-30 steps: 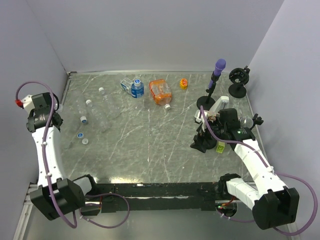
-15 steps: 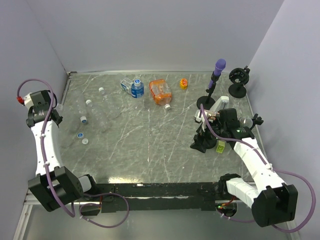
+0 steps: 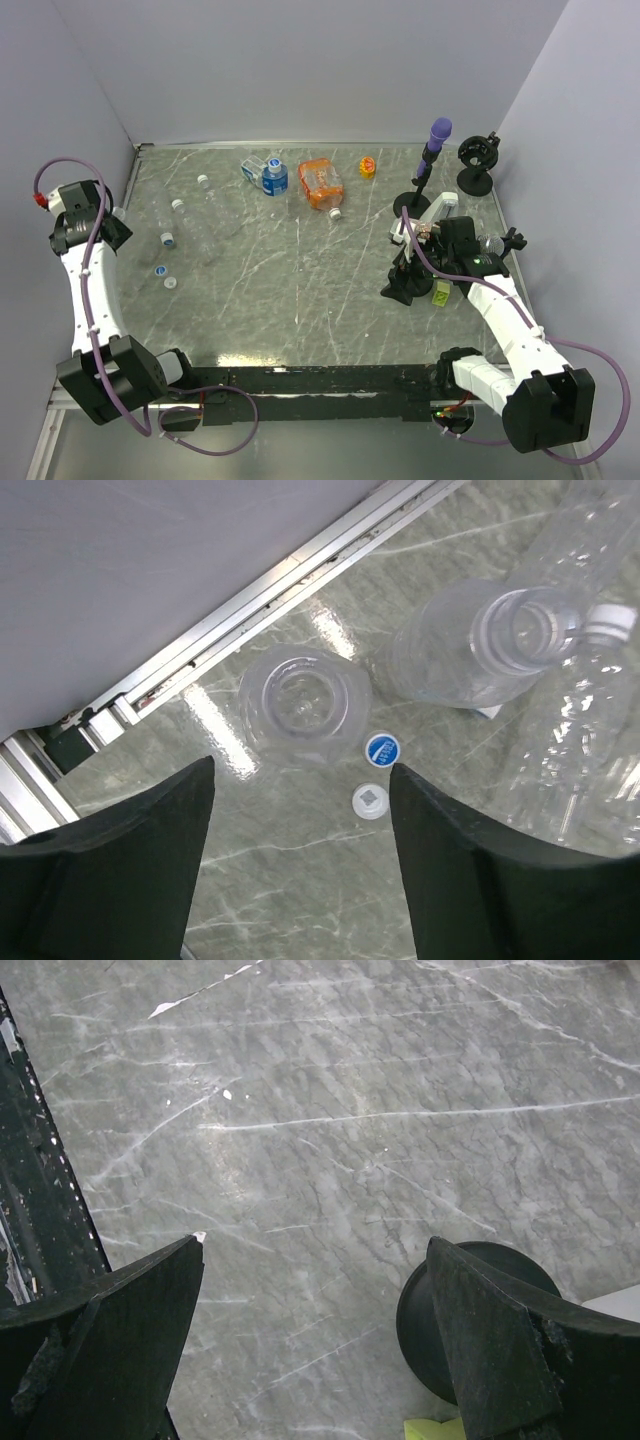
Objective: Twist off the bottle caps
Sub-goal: Place the plastic bottle at the corner of the board, then pick up the plastic bottle at the center of the board.
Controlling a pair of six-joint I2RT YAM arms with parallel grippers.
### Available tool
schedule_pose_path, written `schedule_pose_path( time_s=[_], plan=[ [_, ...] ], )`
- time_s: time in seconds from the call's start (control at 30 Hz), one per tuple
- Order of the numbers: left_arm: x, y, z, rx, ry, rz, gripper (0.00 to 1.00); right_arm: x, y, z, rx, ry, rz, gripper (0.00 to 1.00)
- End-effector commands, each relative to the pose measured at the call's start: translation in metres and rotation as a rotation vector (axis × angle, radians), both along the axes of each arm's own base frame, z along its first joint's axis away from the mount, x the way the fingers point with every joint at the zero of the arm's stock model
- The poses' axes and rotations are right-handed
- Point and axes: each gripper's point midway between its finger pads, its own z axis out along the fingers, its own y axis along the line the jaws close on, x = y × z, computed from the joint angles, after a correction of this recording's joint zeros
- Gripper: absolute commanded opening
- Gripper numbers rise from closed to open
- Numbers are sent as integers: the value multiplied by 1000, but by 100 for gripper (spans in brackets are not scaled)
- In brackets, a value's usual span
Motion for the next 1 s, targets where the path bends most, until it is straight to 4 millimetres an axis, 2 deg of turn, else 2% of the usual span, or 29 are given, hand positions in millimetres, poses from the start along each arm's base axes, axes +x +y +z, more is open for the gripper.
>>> schedule_pose_path(
  time_s=[0.0, 0.23, 0.33, 0.5, 0.6, 0.67, 0.77, 0.83, 0.97],
  plan=[
    [-2, -2, 40, 25, -105, 13, 76, 4, 0, 3, 19, -24, -3, 99],
    [-8, -15, 64, 1, -193, 2, 92, 3, 0, 4, 24, -22, -1, 99],
    [-6, -27, 83, -18, -267, -38, 98, 3, 0, 3, 26, -20, 1, 99],
    [4, -64, 132, -41, -413, -206, 97, 3, 1, 3, 27, -16, 2, 99],
    [11, -98, 168, -54, -488, -354, 97, 3, 1, 2, 28, -14, 2, 99],
    [19, -129, 181, -91, -523, -482, 97, 4, 1, 2, 26, -12, 4, 99],
    [33, -172, 177, -137, -473, -605, 97, 4, 0, 2, 23, -8, 0, 99],
    [43, -196, 157, -121, -373, -624, 97, 5, 1, 3, 27, -15, 1, 99],
    [54, -215, 96, -57, -141, -623, 97, 5, 1, 5, 31, -17, 1, 99]
  ],
)
